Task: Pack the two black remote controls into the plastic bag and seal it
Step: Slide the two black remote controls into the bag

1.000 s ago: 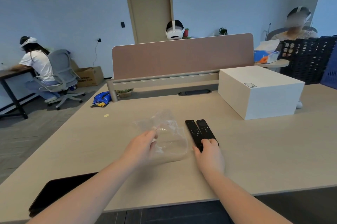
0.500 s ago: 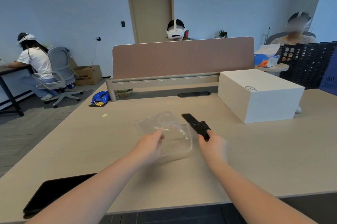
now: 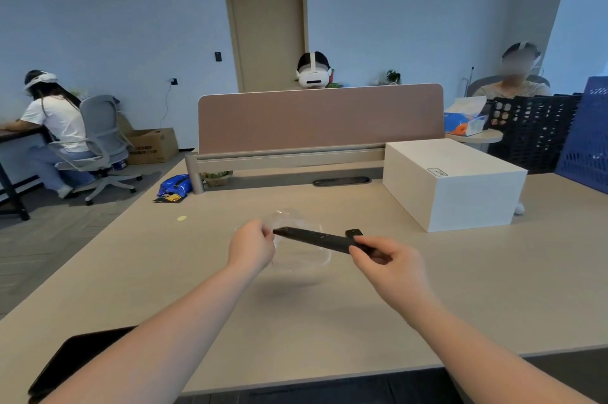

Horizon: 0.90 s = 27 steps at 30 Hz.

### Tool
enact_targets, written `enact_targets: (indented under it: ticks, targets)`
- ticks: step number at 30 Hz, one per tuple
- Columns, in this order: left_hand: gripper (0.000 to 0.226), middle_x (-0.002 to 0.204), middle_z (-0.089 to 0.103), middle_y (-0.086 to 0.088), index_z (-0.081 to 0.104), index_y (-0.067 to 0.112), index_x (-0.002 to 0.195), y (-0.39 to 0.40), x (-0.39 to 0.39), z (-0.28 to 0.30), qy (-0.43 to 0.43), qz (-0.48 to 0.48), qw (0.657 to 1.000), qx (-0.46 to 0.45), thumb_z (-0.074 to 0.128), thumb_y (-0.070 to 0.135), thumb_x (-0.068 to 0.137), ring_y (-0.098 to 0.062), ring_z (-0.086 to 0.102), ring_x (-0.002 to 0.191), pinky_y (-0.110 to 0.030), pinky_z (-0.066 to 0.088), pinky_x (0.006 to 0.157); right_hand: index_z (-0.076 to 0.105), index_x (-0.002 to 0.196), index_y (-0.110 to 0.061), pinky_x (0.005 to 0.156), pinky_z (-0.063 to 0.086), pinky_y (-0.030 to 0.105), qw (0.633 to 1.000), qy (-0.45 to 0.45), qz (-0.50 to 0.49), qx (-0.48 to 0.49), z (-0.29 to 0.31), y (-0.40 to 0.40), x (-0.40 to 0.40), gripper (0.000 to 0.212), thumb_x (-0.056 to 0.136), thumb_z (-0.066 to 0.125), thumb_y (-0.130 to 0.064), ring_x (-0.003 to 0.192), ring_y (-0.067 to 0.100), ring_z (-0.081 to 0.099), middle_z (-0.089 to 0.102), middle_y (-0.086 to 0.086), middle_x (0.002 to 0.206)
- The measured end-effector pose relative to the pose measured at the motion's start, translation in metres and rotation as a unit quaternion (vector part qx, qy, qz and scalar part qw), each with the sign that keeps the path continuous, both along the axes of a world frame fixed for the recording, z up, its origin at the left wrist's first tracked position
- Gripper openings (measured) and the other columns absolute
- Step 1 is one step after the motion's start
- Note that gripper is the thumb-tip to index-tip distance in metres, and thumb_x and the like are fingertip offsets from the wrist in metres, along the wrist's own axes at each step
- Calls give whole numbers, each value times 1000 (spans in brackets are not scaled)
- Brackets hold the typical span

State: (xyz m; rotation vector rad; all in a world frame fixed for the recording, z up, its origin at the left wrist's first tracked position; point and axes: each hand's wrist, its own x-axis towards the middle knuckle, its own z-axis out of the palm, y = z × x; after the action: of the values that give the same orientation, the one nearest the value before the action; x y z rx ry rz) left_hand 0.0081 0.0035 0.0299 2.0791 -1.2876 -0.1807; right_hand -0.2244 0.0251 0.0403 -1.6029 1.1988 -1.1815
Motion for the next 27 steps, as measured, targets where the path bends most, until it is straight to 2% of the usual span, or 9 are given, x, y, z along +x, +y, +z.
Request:
enact_targets:
  ticks: [4,8,12,14,16,18,21,24,27]
  targets:
    - [14,71,70,-9,58,13,78,2,-3,3,-10,-26,999,-23,52,19,90,-22,57,65,-32,40,60,70,106,-15,63,44,2,998,57,-14,-10,-11,-1,1,25,82,69,-19,73,-1,60,66,-9,80]
    - [14,73,68,-8,63,15,76,4,-17,1,-20,-94,995,-26,57,20,88,-24,57,68,-31,42,63,73,95,-10,79,52,31,993,117,-16,-30,-24,-8,20,17,84,66,-19,82,23,66,71,8,81]
    - [19,71,67,-6,57,23,67,6,-29,-7,-11,-146,989,-12,60,20,85,-25,58,69,-32,46,65,64,74,-10,55,39,30,978,197,-15,-71,-39,-25,43,19,85,60,-24,60,21,50,56,4,59]
    - [20,63,61,2,57,25,66,8,-32,-11,-7,-165,986,-5,61,20,85,-21,52,64,-28,40,60,60,82,-13,60,45,32,978,197,-8,-68,-46,-32,54,12,84,61,-25,67,22,57,62,3,69]
    - [21,57,53,8,56,25,65,8,-31,-14,-3,-173,985,-1,61,19,84,-19,49,61,-26,35,55,48,83,-15,55,43,29,980,194,10,-47,-51,-38,67,17,83,63,-23,70,25,57,61,5,76]
    - [16,60,56,7,60,24,69,6,-27,-17,-1,-173,985,3,62,19,84,-19,49,61,-26,36,56,37,67,-19,48,30,21,975,216,27,-38,-57,-46,82,31,83,64,-24,66,23,46,49,1,71]
    - [13,69,65,2,60,26,72,5,-15,-20,-6,-172,985,15,62,22,84,-21,55,66,-29,45,64,28,52,-25,50,28,26,962,265,49,-41,-67,-58,101,47,81,65,-27,68,22,44,41,-3,66]
    - [13,76,71,-1,60,28,71,6,-2,-23,-8,-164,986,28,62,24,84,-23,61,74,-34,50,71,41,52,-21,62,34,27,953,291,81,-21,-75,-67,113,39,80,67,-28,70,21,47,57,9,78]
    - [13,74,70,-2,63,22,71,8,8,-26,-12,-159,987,31,62,24,83,-25,62,74,-38,51,71,66,73,-9,67,42,29,947,308,95,-20,-80,-74,118,17,83,63,-22,76,24,55,67,15,93]
